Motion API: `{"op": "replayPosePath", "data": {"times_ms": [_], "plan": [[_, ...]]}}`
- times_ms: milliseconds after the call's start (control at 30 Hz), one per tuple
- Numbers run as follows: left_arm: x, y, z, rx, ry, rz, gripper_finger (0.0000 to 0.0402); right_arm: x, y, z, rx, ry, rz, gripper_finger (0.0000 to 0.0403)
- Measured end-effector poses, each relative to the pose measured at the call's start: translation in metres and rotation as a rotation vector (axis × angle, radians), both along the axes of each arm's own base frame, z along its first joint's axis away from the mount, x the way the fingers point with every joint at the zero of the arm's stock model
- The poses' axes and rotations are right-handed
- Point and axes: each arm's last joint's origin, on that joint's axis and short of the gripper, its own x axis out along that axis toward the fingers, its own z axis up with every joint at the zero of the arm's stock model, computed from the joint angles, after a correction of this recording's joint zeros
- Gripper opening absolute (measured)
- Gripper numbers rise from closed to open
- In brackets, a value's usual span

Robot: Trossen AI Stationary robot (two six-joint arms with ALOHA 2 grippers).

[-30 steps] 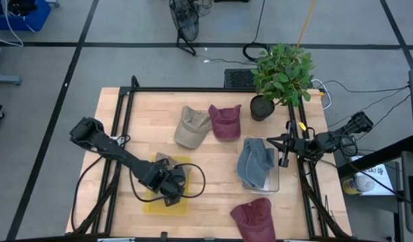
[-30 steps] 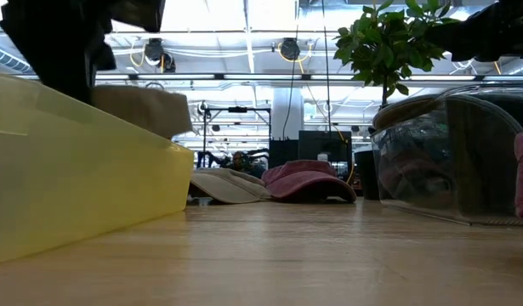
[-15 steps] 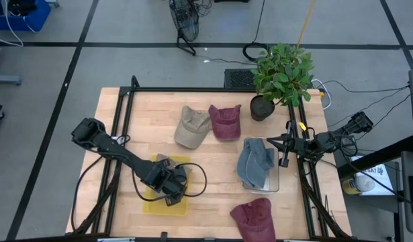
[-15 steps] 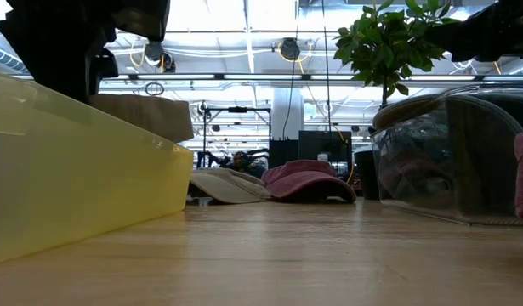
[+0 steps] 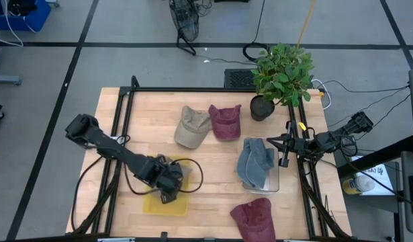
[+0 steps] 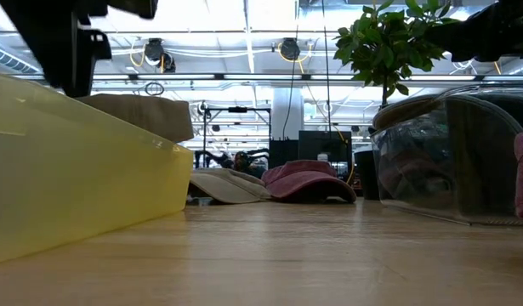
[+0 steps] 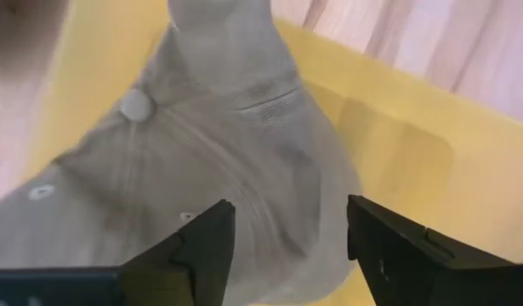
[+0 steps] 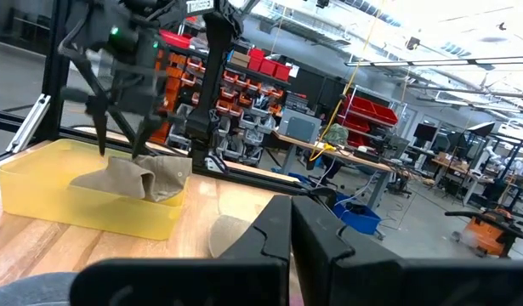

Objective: Pick & Place hat
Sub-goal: Put the brown cap into the yellow bin

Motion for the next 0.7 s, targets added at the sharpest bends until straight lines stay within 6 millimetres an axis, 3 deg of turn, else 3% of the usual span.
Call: {"op": "replayPosePath", "data": {"times_ms": [200,433,567,700], "plan": [[-0.012,0.02,0.035,-0.016,-0.114,-0.032,0.0232,0.0,0.0,0.0,0.0,0.0,0.0,0.0],[-0.03,0.065,0.073,0.169,-0.262,-0.047,0.02,0.0,0.0,0.0,0.0,0.0,0.0,0.0],[-0.038,0.094,0.086,0.343,-0.29,-0.044,0.0167,0.0,0.0,0.0,0.0,0.0,0.0,0.0],[-0.042,0.115,0.089,0.412,-0.238,-0.08,0.01,0.0,0.0,0.0,-0.001,0.003,0.0,0.0]]}}
